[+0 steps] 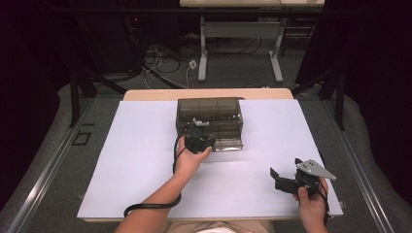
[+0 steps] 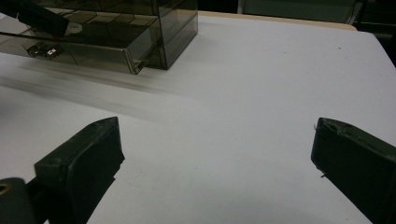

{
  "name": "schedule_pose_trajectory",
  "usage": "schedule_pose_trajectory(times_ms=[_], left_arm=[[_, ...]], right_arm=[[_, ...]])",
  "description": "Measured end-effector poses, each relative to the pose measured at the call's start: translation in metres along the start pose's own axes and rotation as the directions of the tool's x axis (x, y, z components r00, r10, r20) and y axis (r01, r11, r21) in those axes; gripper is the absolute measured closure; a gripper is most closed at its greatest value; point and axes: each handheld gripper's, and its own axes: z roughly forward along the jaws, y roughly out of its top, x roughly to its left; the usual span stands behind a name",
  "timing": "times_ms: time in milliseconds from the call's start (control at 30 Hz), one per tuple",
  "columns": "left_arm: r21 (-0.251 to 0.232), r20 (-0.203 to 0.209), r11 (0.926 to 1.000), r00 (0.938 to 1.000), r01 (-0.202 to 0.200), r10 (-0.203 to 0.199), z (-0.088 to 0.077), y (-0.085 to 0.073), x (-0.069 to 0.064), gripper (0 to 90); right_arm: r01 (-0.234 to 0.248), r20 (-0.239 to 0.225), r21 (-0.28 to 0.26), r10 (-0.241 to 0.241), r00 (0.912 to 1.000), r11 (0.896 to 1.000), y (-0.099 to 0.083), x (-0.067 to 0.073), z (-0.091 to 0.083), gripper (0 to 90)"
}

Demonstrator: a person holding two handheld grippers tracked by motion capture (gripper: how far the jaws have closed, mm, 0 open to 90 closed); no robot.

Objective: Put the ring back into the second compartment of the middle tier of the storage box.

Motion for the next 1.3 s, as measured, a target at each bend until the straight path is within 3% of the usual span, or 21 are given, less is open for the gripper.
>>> schedule_pose_trajectory(times_ms=[367, 567, 1300], left_arm=[[0.011, 0.004, 0.9999, 1.0000, -0.003, 0.003, 0.000, 0.001, -0.001, 67.2], [0.008, 0.016, 0.9999, 0.9998, 0.012, -0.012, -0.002, 0.002, -0.001, 60.9], [-0.030, 0.013, 0.9996, 0.9999, -0.001, 0.002, -0.021, 0.009, 0.001, 41.9]], right_arm=[[0.004, -0.002, 0.007, -0.004, 1.0000, 1.000, 0.000, 0.000, -0.001, 1.6], [0.004, -0.003, 0.002, -0.004, 1.0000, 1.000, 0.000, 0.000, 0.000, 1.6], [-0.003, -0.001, 0.003, 0.003, 1.0000, 1.000, 0.000, 0.001, 0.000, 1.6]])
